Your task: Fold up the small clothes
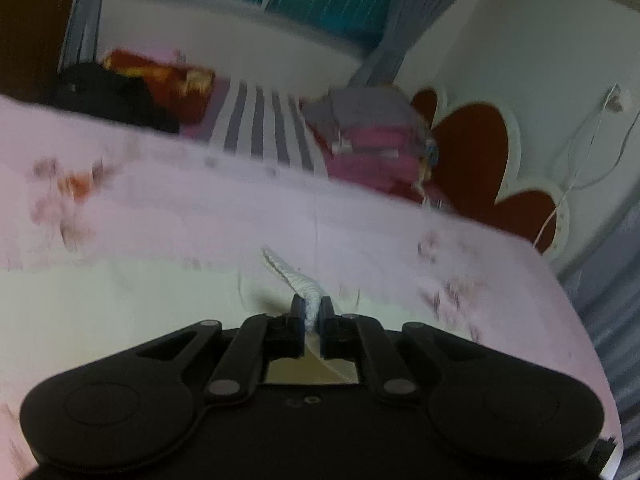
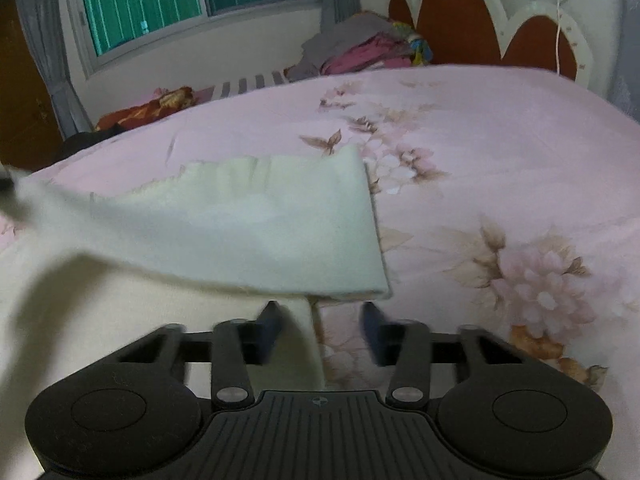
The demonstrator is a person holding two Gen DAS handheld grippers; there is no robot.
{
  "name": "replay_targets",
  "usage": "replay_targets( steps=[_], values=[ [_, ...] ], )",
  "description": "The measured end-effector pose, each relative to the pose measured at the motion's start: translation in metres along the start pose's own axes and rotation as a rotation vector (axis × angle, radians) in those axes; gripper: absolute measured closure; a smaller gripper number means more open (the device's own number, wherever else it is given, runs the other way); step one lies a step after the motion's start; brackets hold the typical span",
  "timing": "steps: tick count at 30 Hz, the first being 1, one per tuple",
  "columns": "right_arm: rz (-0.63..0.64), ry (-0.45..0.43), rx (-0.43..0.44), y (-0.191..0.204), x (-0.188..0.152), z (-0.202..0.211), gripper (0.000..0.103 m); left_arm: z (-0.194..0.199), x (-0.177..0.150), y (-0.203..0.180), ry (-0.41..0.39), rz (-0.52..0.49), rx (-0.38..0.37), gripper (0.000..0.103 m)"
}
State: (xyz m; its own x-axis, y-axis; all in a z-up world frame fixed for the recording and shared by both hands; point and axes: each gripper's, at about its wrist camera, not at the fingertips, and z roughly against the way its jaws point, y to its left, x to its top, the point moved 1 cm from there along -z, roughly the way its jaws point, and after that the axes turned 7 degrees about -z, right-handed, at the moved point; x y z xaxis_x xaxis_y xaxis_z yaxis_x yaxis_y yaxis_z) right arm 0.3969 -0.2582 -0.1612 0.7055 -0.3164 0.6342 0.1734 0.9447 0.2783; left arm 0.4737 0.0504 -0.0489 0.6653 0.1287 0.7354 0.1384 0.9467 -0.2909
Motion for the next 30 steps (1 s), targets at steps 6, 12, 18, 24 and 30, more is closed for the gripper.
replay_targets(
  steps=[6, 12, 18, 24, 30],
  values=[
    [-0.046, -0.017, -0.022, 0.001, 0.007, -0.01, 0.059, 0.001, -0.008, 0.028, 0.014, 0.004, 0.077, 0.097],
    [-0.025, -0.01, 0.013, 0.011, 0.013, -0.018, 0.096, -0.016, -0.046, 0.061, 0.104, 0.059, 0.152, 0.097],
    [-0.068, -0.019, -0.027, -0.001, 0.013, -0.016, 0.097, -0.012, -0.066, 0.082, 0.145, 0.122, 0.168, 0.097],
    [-0.048, 0.013, -0.024, -0.004, 0.012, -0.012, 0.102, -0.021, -0.076, 0.083, 0.181, 0.044, 0.226, 0.094],
    [-0.09, -0.01, 0.002, -0.016, 0.017, 0.012, 0.096, -0.007, -0.075, 0.084, 0.145, 0.024, 0.356, 0.051]
  ],
)
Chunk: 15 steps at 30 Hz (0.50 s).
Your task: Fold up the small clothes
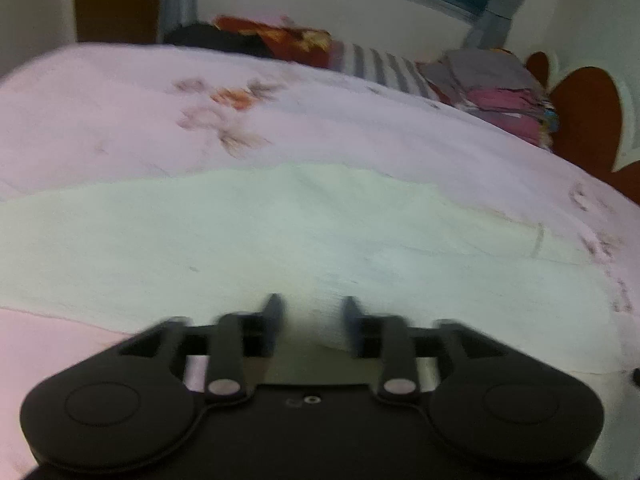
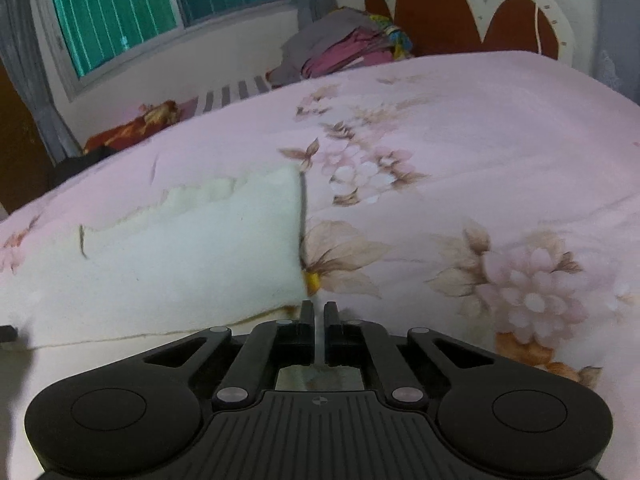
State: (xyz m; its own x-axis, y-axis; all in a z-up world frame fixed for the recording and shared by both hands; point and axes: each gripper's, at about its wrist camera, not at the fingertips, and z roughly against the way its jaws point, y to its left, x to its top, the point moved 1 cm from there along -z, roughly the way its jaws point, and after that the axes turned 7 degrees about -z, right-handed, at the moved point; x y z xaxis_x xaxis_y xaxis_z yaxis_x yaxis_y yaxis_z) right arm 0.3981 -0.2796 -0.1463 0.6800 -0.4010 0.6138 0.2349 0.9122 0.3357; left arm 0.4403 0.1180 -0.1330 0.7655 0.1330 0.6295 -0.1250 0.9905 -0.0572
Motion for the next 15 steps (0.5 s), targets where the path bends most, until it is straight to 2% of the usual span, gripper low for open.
replay_targets(
  steps=[1, 2, 3, 5, 9, 15],
  values=[
    [-0.008, -0.007, 0.009, -0.001, 0.003, 0.002, 0.083, 0.006, 0.0, 0.001, -0.028, 0.001, 0.019, 0.036],
    [-0.01, -0.016, 0.014, -0.002, 0.006, 0.003, 0.071, 0.011, 0.001, 0.0, -0.054, -0.001, 0.025, 0.036],
    [-0.007, -0.025, 0.015, -0.001, 0.01, 0.002, 0.051, 0.015, 0.003, -0.003, -0.072, -0.016, 0.017, 0.036],
    [0.002, -0.046, 0.014, 0.001, 0.019, -0.003, 0.05, 0.02, 0.006, -0.011, -0.081, -0.049, -0.015, 0.036],
    [-0.007, -0.008, 0.028, 0.008, 0.035, -0.032, 0.05, 0.013, 0.005, -0.034, -0.069, -0.097, -0.06, 0.037],
    [-0.018, 0.029, 0.037, 0.023, 0.055, -0.071, 0.05, -0.013, -0.002, -0.05, -0.016, -0.143, -0.052, 0.039]
  ],
)
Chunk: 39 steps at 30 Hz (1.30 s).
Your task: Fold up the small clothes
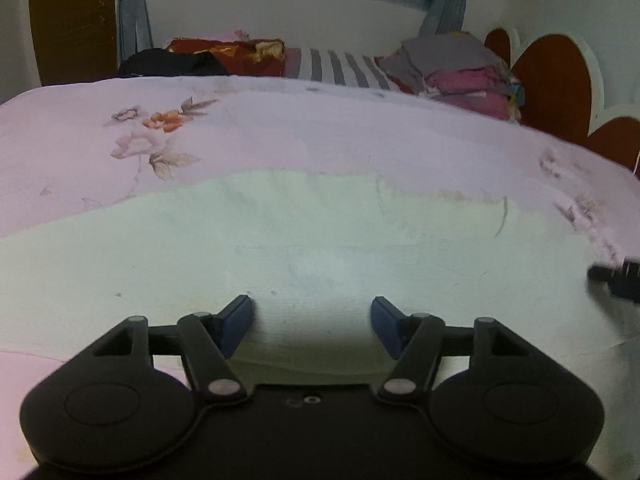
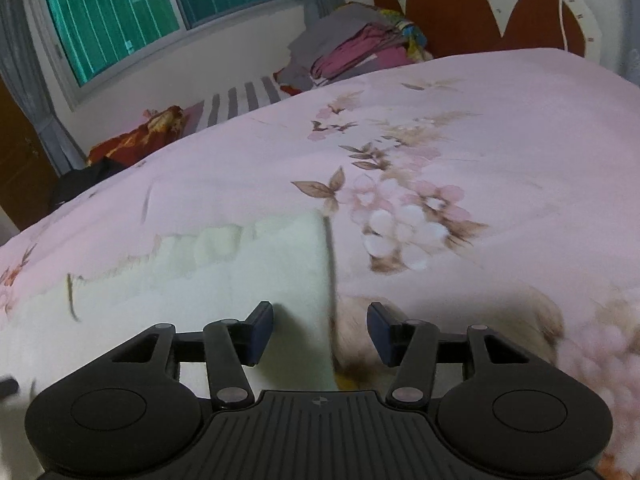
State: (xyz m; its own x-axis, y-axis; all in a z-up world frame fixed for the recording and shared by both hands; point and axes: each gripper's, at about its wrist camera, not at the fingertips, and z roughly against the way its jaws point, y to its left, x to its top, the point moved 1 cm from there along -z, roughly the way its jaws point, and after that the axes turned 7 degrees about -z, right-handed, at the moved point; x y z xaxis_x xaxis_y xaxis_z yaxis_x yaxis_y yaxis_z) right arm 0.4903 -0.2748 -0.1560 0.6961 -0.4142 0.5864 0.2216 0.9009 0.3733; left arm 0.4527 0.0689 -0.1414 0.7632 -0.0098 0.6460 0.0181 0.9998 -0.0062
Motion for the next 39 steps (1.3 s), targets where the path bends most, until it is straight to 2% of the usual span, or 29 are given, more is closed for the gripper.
replay_targets(
  steps=[3, 6, 9, 11, 15, 17, 23, 24, 27, 32, 39],
  values=[
    [-0.017, 0.014, 0.007, 0.005, 0.011, -0.016, 0.05, -0.011, -0.002, -0.001, 0.004, -0.025, 0.018, 0.038],
    [-0.036, 0.037, 0.011, 0.009, 0.018, -0.03, 0.082, -0.01, -0.006, -0.003, -0.001, -0.042, 0.036, 0.036],
    [0.014, 0.021, -0.013, 0.015, 0.017, -0.031, 0.086, -0.01, -0.006, -0.001, 0.0, -0.042, 0.054, 0.034],
    [0.048, -0.005, -0.058, 0.01, 0.016, -0.035, 0.086, -0.012, -0.007, 0.002, 0.013, -0.026, 0.052, 0.03],
    [0.056, 0.001, -0.077, 0.012, 0.019, -0.033, 0.086, -0.01, -0.004, 0.001, 0.027, -0.028, 0.058, 0.03],
    [0.077, -0.032, -0.079, 0.019, 0.017, -0.021, 0.086, -0.008, -0.004, 0.001, 0.031, -0.025, 0.057, 0.031],
    [0.146, -0.035, 0.02, 0.046, -0.006, 0.011, 0.083, -0.002, -0.002, 0.003, 0.045, -0.024, 0.065, 0.031],
    [0.168, -0.024, 0.037, 0.053, -0.013, 0.014, 0.08, 0.0, -0.002, 0.003, 0.047, -0.023, 0.069, 0.031],
    [0.197, 0.014, 0.081, 0.071, -0.03, 0.018, 0.054, 0.008, -0.002, 0.004, 0.049, -0.024, 0.084, 0.031],
    [0.253, 0.041, 0.15, 0.098, -0.054, 0.023, 0.054, 0.027, -0.005, 0.012, 0.025, -0.009, 0.089, 0.031],
    [0.313, 0.056, 0.205, 0.134, -0.069, 0.031, 0.054, 0.054, -0.013, 0.037, 0.003, 0.037, 0.109, 0.031]
  ],
)
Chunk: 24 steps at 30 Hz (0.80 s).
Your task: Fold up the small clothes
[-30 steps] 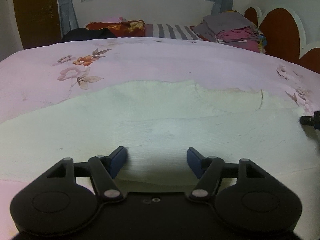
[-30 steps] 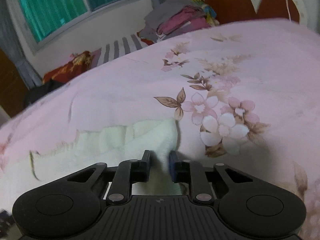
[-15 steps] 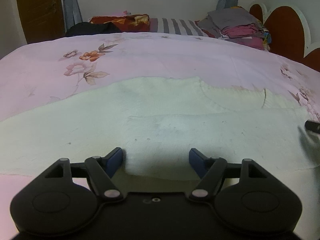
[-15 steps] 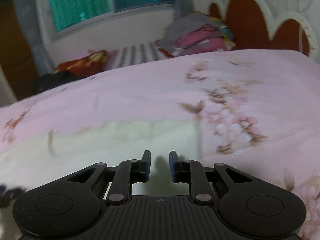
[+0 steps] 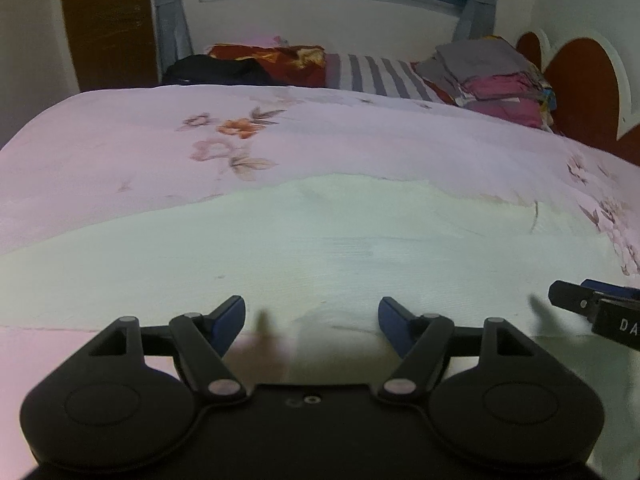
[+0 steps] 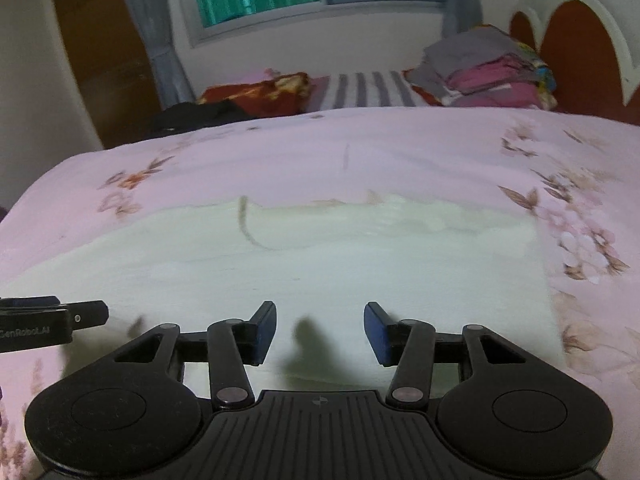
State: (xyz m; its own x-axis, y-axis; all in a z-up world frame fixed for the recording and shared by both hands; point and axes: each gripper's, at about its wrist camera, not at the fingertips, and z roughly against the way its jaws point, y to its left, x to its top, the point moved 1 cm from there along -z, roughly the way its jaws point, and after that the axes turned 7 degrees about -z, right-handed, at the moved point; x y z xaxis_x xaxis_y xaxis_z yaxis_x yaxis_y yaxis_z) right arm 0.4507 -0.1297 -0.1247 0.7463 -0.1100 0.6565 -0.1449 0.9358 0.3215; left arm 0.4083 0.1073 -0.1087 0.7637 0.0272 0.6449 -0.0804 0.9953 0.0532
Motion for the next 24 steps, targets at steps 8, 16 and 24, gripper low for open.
replay_targets(
  steps=[8, 16, 24],
  values=[
    [0.097, 0.006, 0.049, 0.049, -0.01, -0.002, 0.054, 0.022, -0.019, 0.063, 0.007, 0.099, 0.044, 0.031],
    [0.131, 0.047, 0.082, 0.101, -0.013, -0.03, 0.054, 0.035, -0.043, 0.137, 0.034, 0.219, 0.103, 0.031],
    [0.124, 0.066, 0.094, 0.143, -0.009, -0.052, 0.054, 0.029, -0.074, 0.231, 0.047, 0.461, 0.13, 0.032]
  ],
)
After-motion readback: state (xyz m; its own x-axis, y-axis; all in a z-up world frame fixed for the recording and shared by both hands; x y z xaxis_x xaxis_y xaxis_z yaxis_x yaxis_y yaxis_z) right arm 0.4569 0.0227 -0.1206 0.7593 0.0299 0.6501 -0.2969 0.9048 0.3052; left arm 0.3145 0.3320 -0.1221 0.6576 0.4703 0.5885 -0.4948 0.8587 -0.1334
